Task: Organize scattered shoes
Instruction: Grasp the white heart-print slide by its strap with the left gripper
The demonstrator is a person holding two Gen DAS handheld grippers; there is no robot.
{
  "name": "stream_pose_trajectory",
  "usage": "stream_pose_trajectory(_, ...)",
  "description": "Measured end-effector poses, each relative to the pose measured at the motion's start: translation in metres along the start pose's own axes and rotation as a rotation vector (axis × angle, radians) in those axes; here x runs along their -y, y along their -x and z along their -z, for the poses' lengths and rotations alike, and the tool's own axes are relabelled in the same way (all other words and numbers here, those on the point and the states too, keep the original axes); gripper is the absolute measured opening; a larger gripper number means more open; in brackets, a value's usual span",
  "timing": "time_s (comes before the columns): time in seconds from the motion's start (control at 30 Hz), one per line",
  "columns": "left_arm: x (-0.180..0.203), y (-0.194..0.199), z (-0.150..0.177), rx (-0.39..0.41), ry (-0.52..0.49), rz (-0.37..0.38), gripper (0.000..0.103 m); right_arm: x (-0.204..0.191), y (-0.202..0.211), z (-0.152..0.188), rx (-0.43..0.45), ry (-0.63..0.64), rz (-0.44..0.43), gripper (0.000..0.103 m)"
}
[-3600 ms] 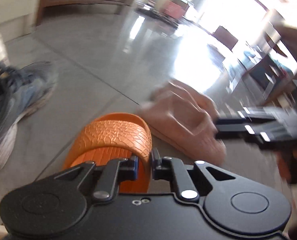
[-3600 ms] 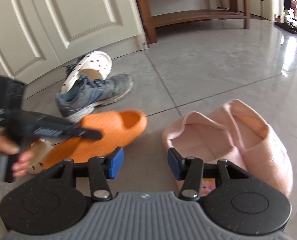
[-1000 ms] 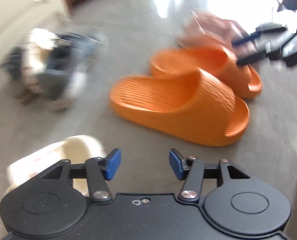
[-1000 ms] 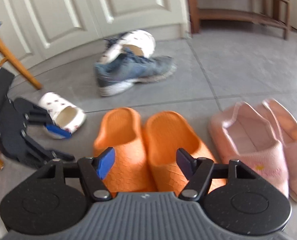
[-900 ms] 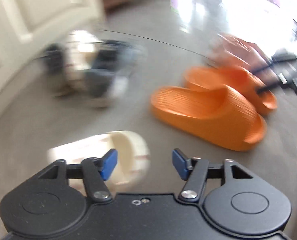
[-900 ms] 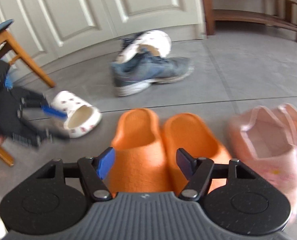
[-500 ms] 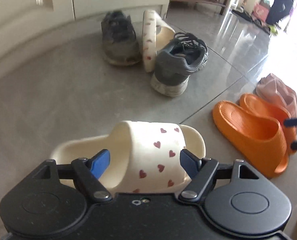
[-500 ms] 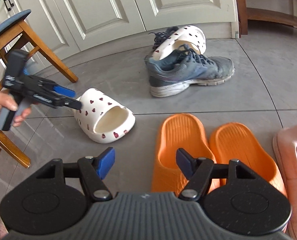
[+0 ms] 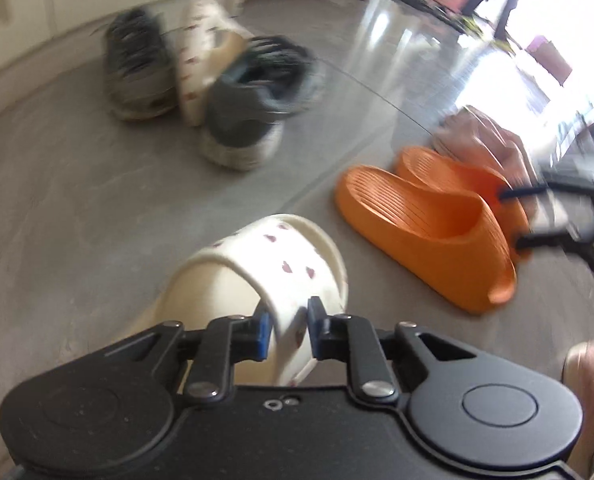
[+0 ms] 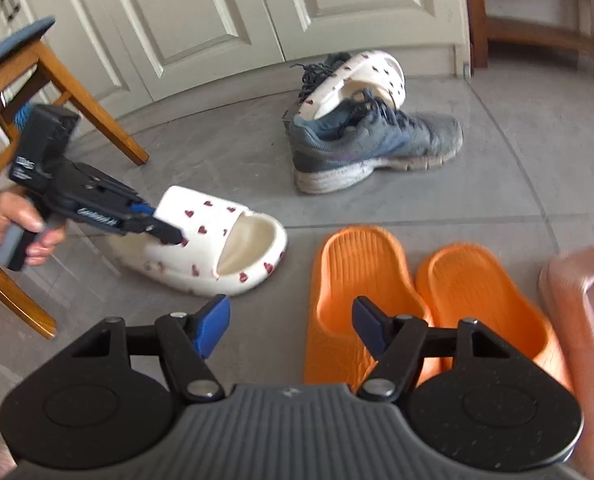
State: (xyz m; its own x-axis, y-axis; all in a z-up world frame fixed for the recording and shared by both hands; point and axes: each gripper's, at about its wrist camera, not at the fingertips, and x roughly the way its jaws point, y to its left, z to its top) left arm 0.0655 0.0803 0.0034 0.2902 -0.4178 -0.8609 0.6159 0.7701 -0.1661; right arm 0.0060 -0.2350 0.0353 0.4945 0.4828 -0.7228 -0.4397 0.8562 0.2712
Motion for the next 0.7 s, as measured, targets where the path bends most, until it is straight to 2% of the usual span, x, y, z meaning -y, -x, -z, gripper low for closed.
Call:
stream_pose_trajectory(0.33,0.069,0.024,0.027,-0.013,-0.123,0.103,0.013,-0.007,-0.013,-0.025,0.003,0.04,0.043,0.071)
stream_pose_trajectory(0.5,0.087,0.025,0.036,-0.08,-0.193,0.141,0.013,-0.007,-0.015,-0.025,-0.007,0.056,0.049,0.071)
stream_pose_trajectory(0.53,0.086,0.023,0.038,-0.09,-0.18,0.132,0.013,-0.007,-0.016,-0.025,-0.011,0.062,0.05,0.071)
stream_pose_trajectory(0.57,0.082,0.021,0.037,-0.092,-0.157,0.125,0.019,-0.008,-0.016,-0.025,-0.015,0.071,0.052,0.071)
stream_pose_trajectory(0.6,0.078,0.02,0.036,-0.081,-0.123,0.104,0.025,-0.009,-0.016,-0.024,-0.018,0.081,0.054,0.071)
stream_pose_trajectory(0.7,0.06,0.016,0.034,-0.058,0.005,0.051,0.031,-0.011,-0.017,-0.025,-0.028,0.095,0.053,0.071)
